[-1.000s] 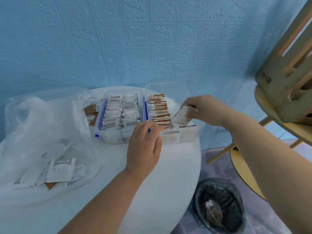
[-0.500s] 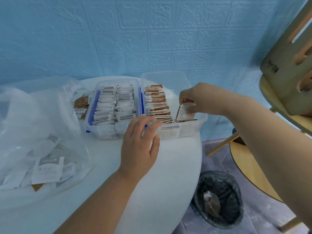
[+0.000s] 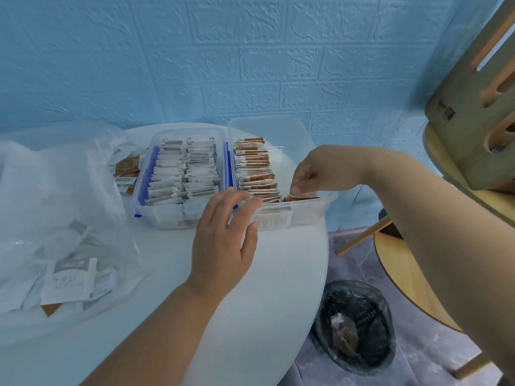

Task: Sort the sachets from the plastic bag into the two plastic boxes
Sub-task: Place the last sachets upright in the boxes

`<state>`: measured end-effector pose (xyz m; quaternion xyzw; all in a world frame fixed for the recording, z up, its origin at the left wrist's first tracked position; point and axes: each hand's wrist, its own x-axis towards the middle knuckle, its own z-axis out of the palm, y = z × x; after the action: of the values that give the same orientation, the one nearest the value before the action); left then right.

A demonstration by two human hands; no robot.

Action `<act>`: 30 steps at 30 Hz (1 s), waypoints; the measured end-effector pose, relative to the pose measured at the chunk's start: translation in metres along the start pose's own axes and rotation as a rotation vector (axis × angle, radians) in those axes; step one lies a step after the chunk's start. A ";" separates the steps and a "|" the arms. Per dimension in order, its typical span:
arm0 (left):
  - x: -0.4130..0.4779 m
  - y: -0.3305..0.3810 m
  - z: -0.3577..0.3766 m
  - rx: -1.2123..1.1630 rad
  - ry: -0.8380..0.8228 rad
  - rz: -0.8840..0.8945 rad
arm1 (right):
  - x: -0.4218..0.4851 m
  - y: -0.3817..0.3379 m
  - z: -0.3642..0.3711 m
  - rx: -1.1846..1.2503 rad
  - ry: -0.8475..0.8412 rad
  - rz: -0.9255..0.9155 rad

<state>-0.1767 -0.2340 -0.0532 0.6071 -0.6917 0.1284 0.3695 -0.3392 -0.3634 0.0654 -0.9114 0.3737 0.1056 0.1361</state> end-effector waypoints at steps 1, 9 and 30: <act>0.000 0.000 0.000 0.003 -0.005 -0.003 | 0.000 -0.001 0.000 -0.009 -0.002 0.008; -0.003 -0.001 -0.013 -0.079 -0.077 -0.057 | -0.001 -0.009 0.006 0.007 0.067 0.045; -0.138 -0.115 -0.165 0.249 -0.243 -0.673 | 0.052 -0.245 0.135 0.340 0.452 -0.441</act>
<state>-0.0118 -0.0538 -0.0619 0.8513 -0.4715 0.0098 0.2298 -0.1406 -0.1857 -0.0356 -0.9347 0.2009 -0.1943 0.2195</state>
